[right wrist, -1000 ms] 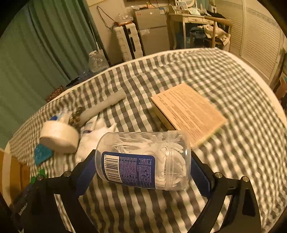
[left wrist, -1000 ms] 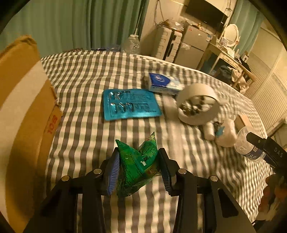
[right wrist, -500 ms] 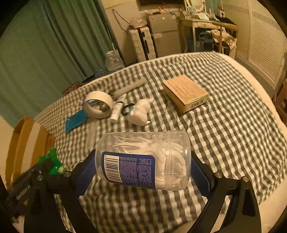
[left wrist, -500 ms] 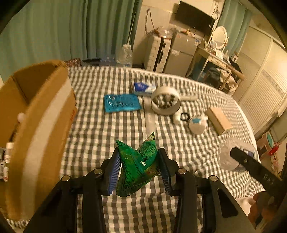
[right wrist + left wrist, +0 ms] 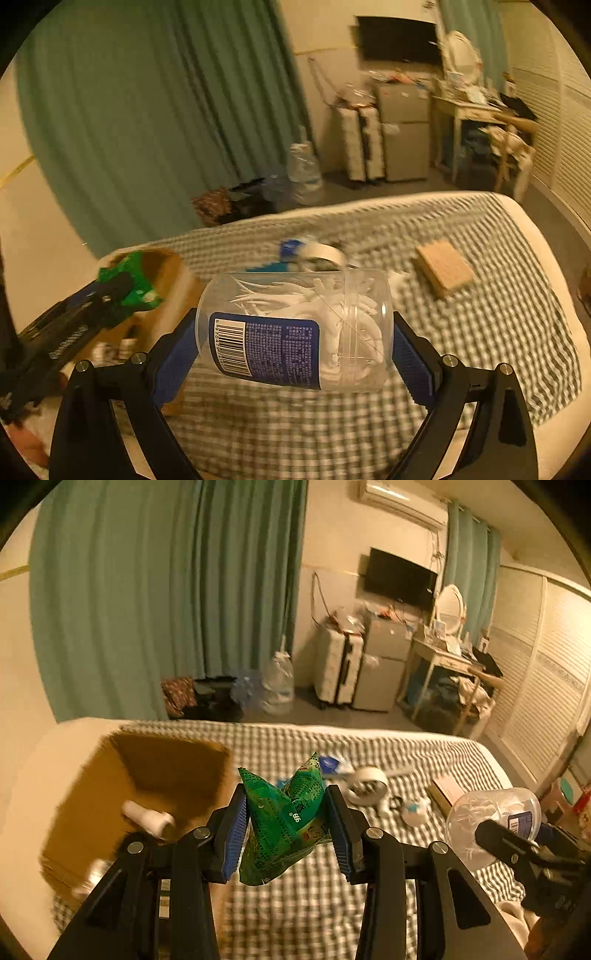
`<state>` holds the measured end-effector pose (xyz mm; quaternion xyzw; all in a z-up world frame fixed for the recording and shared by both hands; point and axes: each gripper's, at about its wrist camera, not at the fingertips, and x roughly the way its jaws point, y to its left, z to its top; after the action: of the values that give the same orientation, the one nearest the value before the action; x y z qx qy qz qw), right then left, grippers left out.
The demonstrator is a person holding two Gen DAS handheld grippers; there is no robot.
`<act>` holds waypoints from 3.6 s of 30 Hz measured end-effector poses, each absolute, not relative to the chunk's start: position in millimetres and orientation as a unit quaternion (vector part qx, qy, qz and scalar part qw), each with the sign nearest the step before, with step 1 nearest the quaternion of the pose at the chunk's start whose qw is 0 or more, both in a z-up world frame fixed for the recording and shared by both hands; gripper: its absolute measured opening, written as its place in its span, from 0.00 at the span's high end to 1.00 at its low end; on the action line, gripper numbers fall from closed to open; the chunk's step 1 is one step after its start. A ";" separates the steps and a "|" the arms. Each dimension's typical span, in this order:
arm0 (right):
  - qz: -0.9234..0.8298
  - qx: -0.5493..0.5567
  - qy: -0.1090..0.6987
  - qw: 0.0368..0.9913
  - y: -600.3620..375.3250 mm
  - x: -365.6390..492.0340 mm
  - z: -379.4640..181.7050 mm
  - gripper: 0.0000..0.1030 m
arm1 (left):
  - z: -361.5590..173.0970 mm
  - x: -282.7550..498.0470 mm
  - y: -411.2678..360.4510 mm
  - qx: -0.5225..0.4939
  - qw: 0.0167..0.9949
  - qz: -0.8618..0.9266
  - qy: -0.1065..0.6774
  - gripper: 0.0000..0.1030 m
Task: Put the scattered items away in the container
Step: 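Carry the green packet and clear bottle into the cardboard box and release, then return both grippers over the bed, then grasp the teal blister pack with the left gripper while the right grasps the white plush toy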
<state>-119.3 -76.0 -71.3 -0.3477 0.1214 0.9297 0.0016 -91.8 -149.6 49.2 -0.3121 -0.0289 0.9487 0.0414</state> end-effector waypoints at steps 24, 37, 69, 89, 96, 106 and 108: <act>0.881 -0.421 0.138 -0.165 -254.3 -292.7 -110.8 0.08 | -49.9 -172.4 -334.5 -0.388 -0.089 0.915 -0.066 0.59; 0.871 -0.425 0.174 -0.174 -255.4 -307.6 -109.4 0.03 | -50.5 -153.1 -318.2 -0.403 -0.081 0.909 -0.071 0.23; 0.969 -0.234 0.037 0.074 -8.9 -112.0 -33.8 0.00 | 2.3 -115.5 -74.2 -0.338 -0.010 0.941 -0.005 0.00; 0.905 -0.382 0.161 0.094 68.5 -197.3 -210.2 0.00 | -139.4 -240.2 -44.1 -0.438 -0.009 0.899 -0.005 0.00; 0.893 -0.411 0.156 0.099 70.8 -245.9 -243.8 0.00 | -178.4 -302.2 -47.2 -0.455 -0.015 0.890 -0.008 0.00; 0.877 -0.447 0.157 0.080 66.1 -286.1 -277.6 0.04 | -210.2 -333.0 -58.3 -0.480 0.006 0.877 -0.032 0.00; 0.875 -0.449 0.160 0.082 67.8 -285.2 -279.4 0.05 | -210.5 -336.4 -56.0 -0.484 0.006 0.875 -0.025 0.00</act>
<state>-285.2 67.8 -279.4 -0.4488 0.1595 0.8755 0.0815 -336.4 -56.0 -210.5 -0.4842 -0.0250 0.8746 0.0065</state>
